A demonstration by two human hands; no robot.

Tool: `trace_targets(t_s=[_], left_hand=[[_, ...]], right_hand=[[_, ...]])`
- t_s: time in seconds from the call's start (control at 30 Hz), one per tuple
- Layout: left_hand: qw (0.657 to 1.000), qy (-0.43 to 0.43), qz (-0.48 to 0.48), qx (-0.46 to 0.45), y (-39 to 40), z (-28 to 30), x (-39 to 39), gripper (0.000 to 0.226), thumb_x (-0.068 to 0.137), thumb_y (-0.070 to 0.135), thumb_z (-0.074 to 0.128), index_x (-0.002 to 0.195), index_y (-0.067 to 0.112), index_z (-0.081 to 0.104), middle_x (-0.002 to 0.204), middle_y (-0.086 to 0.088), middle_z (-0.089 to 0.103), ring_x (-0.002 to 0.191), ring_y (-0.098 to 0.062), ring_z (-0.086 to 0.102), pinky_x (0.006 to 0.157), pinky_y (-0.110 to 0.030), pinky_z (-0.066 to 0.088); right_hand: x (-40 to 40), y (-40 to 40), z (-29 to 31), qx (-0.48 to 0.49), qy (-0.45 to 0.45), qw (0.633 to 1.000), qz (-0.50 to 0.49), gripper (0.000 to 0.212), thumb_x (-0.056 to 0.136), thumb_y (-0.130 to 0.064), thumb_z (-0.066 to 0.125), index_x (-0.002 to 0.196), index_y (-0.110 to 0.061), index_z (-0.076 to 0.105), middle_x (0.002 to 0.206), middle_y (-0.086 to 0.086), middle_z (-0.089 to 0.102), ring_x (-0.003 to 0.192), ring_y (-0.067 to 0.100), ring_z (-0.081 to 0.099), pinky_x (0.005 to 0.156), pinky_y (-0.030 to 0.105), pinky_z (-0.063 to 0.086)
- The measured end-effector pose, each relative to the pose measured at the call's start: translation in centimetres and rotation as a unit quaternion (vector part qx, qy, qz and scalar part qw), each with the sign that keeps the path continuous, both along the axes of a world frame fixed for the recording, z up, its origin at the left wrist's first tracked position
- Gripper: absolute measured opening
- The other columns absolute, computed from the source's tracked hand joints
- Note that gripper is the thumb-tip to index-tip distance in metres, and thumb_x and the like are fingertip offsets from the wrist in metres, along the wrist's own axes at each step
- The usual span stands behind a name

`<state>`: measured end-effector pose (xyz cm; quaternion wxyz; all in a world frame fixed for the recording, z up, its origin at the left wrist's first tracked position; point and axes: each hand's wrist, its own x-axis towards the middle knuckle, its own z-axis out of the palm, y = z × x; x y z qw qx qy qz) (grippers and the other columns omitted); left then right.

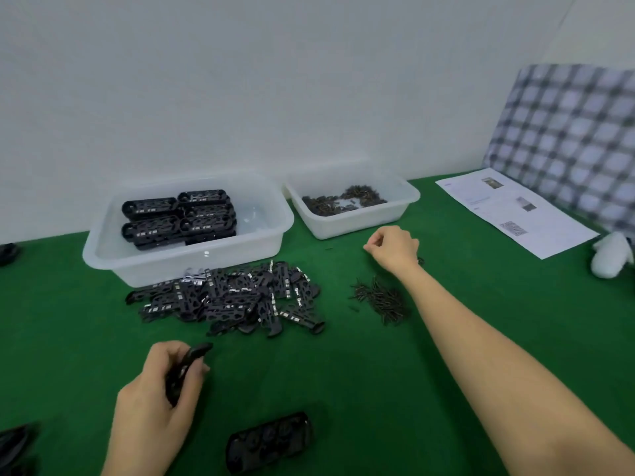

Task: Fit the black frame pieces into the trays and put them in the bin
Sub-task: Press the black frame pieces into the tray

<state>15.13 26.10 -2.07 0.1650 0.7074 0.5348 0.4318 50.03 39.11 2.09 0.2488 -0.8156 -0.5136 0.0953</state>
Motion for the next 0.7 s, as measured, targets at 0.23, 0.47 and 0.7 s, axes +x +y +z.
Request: trace_targets(t_s=[0.23, 0.47, 0.7], left_hand=[[1.0, -0.016, -0.016, -0.006, 0.1, -0.1, -0.1, 0.01, 0.088, 0.034, 0.053, 0.088, 0.044, 0.052, 0.056, 0.0, 0.061, 0.061, 0.003, 0.058, 0.055, -0.011, 0.042], [0.992, -0.095, -0.061, -0.049, 0.3, -0.1, -0.5, 0.031, 0.091, 0.034, 0.032, 0.1, 0.033, 0.062, 0.068, -0.002, 0.057, 0.06, -0.003, 0.049, 0.054, -0.012, 0.034], [0.989, -0.107, -0.092, -0.039, -0.3, 0.4, -0.5, 0.033, 0.092, 0.024, 0.035, 0.113, 0.019, 0.061, 0.086, 0.003, 0.059, 0.078, -0.001, 0.052, 0.072, -0.011, 0.038]], right_hand=[[0.9, 0.5, -0.5, 0.041, 0.014, 0.999, -0.02, 0.012, 0.08, -0.034, 0.068, 0.079, -0.022, 0.066, 0.09, -0.008, 0.066, 0.092, 0.015, 0.054, 0.087, 0.036, 0.03], [-1.2, -8.3, 2.7, 0.207, 0.151, 0.966, 0.028, 0.007, 0.085, -0.012, 0.059, 0.079, -0.014, 0.063, 0.084, 0.005, 0.065, 0.079, 0.016, 0.058, 0.076, 0.026, 0.047], [-11.1, -18.5, -1.6, -0.009, 0.076, 0.919, 0.387, 0.053, 0.07, -0.077, 0.039, 0.108, -0.041, 0.046, 0.107, -0.033, 0.036, 0.101, -0.011, 0.037, 0.082, 0.008, 0.033]])
